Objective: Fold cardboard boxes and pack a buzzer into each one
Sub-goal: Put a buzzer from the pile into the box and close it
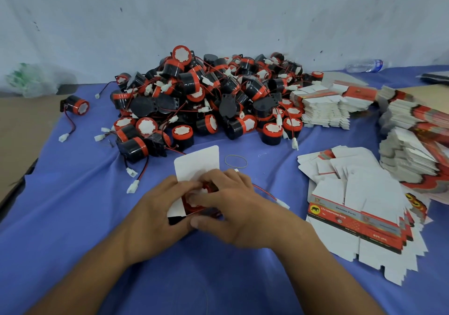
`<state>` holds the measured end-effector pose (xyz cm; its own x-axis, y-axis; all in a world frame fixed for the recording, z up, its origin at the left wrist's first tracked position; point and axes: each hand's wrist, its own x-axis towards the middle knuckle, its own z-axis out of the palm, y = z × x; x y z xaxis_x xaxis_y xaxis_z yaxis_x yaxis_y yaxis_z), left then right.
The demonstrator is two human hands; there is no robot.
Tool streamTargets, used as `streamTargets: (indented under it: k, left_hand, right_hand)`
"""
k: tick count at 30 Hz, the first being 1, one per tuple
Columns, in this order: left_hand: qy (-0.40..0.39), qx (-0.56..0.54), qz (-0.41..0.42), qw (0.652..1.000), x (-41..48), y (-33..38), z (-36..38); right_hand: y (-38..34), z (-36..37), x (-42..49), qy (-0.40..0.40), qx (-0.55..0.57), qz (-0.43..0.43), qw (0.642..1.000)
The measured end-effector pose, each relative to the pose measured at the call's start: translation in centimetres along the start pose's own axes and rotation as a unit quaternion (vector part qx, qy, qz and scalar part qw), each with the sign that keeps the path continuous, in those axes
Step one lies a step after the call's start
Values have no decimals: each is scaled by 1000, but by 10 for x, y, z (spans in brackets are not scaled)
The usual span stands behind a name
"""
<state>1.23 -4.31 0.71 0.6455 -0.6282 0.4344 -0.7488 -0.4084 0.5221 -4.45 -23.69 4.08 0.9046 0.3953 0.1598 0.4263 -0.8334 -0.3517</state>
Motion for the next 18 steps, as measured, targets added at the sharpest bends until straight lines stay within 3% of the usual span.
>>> streamTargets:
  k: [6,12,15,18]
  left_hand:
    - [-7,-10,-17,1000,0,2,-1]
    - [-25,-22,-7,999,0,3,1]
    - [-24,-34,-15,999,-1,2,1]
    - [-18,-27,-21,999,2,2,0]
  right_hand:
    - [17,-24,-7,33,69,30,997]
    - [6,-20,-2,-30,-66,55,996]
    - [5,-22,-3,-56,-25,45,997]
    - [10,-27,-11,-34,38,41,998]
